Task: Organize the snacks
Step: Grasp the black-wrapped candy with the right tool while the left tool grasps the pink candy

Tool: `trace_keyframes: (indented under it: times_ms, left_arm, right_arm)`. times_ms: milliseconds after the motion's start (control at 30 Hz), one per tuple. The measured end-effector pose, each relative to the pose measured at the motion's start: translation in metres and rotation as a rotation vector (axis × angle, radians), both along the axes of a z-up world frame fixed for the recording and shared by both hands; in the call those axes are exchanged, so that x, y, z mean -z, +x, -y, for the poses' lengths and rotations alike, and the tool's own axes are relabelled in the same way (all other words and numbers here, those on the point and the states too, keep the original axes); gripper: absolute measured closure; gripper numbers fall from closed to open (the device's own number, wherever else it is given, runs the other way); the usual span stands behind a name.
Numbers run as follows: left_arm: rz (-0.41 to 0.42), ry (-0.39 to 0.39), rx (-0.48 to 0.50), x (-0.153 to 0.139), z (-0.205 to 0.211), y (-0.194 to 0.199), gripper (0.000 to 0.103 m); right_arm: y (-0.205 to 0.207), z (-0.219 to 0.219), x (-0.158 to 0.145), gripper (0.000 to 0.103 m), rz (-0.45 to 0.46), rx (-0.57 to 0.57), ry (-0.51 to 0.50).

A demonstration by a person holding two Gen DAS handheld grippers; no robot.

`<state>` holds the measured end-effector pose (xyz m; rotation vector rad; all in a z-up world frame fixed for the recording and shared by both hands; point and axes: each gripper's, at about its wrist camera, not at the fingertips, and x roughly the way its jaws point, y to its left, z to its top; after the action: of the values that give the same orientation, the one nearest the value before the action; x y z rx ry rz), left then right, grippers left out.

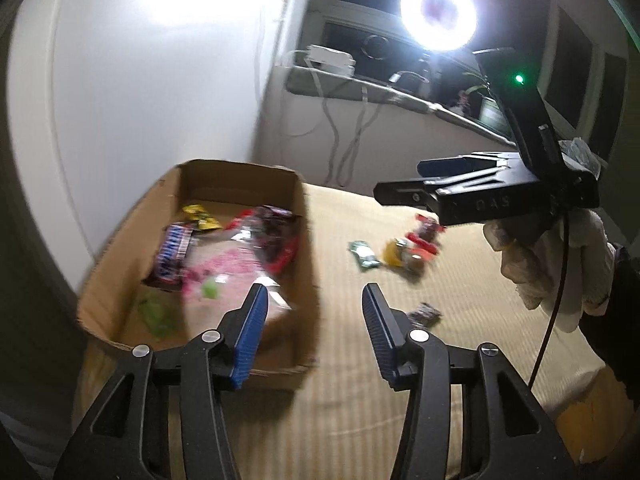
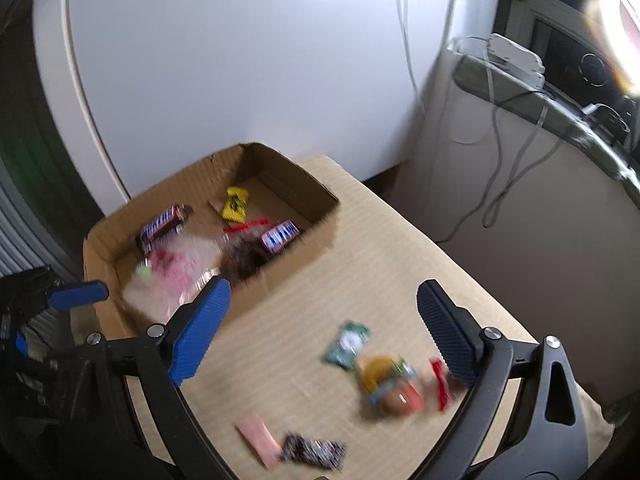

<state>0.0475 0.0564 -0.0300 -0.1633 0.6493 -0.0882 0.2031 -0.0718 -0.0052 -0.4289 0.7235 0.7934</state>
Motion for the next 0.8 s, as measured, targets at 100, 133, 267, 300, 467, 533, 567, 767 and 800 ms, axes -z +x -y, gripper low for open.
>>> trace_keyframes:
  times_ms: [100,133,267,300,467,533,567,767,800]
  left_arm:
    - [-0.011,-0.007,0.041,0.002,0.019,-0.001,0.061]
    - [-0.018,-0.009,0.056,0.005,0.026,0.000,0.061]
    - [-0.056,-0.013,0.107,0.018,0.050,0.000,0.067]
    - [-0.069,-0.016,0.117,0.022,0.055,0.001,0.068]
    - [-0.148,-0.056,0.155,0.045,0.073,0.009,0.069]
    - [-0.182,-0.074,0.163,0.054,0.077,0.013,0.072]
    - [-0.193,-0.081,0.166,0.056,0.079,0.016,0.072]
    - [-0.250,-0.104,0.170,0.069,0.082,0.029,0.072]
    - [-0.254,-0.101,0.172,0.069,0.082,0.031,0.072]
  right_arm:
    - [-0.009,0.024,0.005,0.007,-0.010,-0.012,-0.001]
    - [-0.011,0.030,0.008,0.007,-0.012,-0.018,-0.007]
    - [-0.023,0.054,0.026,0.017,-0.022,-0.055,-0.063]
    - [-0.025,0.061,0.034,0.024,-0.035,-0.070,-0.089]
    - [-0.038,0.077,0.061,0.037,-0.073,-0.142,-0.165]
    - [-0.045,0.078,0.073,0.042,-0.072,-0.189,-0.211]
    - [-0.047,0.078,0.076,0.044,-0.072,-0.200,-0.223]
    - [-0.050,0.069,0.093,0.051,-0.056,-0.253,-0.279]
    - [-0.048,0.068,0.094,0.051,-0.054,-0.257,-0.281]
